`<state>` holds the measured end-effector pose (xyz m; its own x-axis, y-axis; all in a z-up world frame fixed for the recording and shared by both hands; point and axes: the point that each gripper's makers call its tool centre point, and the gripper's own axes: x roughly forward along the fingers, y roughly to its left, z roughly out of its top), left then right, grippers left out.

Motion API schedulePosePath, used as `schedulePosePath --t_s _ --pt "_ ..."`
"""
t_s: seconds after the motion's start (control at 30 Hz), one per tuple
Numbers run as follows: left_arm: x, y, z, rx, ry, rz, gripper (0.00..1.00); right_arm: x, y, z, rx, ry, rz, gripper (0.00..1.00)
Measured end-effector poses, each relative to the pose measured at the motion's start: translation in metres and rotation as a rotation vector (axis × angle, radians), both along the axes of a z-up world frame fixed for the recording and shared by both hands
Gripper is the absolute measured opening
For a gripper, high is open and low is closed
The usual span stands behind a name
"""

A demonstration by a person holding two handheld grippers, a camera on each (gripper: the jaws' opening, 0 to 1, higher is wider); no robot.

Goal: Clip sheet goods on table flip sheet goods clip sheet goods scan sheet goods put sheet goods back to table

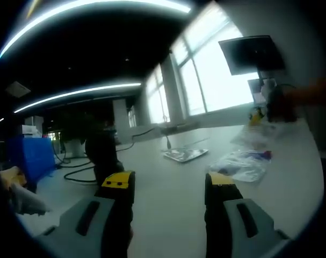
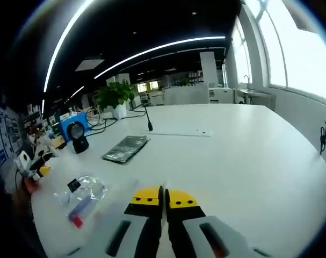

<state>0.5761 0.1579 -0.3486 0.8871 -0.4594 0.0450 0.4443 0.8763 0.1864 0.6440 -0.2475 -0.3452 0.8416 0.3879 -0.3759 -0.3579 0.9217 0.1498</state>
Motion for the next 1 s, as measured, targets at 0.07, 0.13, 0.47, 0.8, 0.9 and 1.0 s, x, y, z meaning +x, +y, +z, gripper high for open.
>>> schedulePosePath --t_s 0.07,0.13,0.47,0.8,0.9,1.0 --pt "0.000 0.000 0.000 0.001 0.001 -0.001 0.44 -0.003 0.005 0.007 0.015 -0.014 0.000 0.00" --pt "0.000 0.000 0.000 0.001 -0.001 -0.001 0.44 -0.009 0.016 0.018 0.045 -0.042 -0.002 0.00" --pt "-0.002 -0.002 0.001 -0.001 -0.002 -0.002 0.44 -0.016 0.031 0.054 0.097 -0.161 0.057 0.00" --pt "-0.004 -0.004 0.002 -0.001 -0.004 -0.003 0.44 -0.023 0.038 0.085 0.140 -0.267 0.084 0.00" --pt "-0.006 -0.006 0.003 0.000 -0.004 -0.004 0.44 -0.023 0.040 0.093 0.141 -0.301 0.086 0.00" --pt "-0.006 -0.006 0.002 0.001 -0.003 -0.003 0.44 -0.023 0.042 0.100 0.139 -0.331 0.088 0.00"
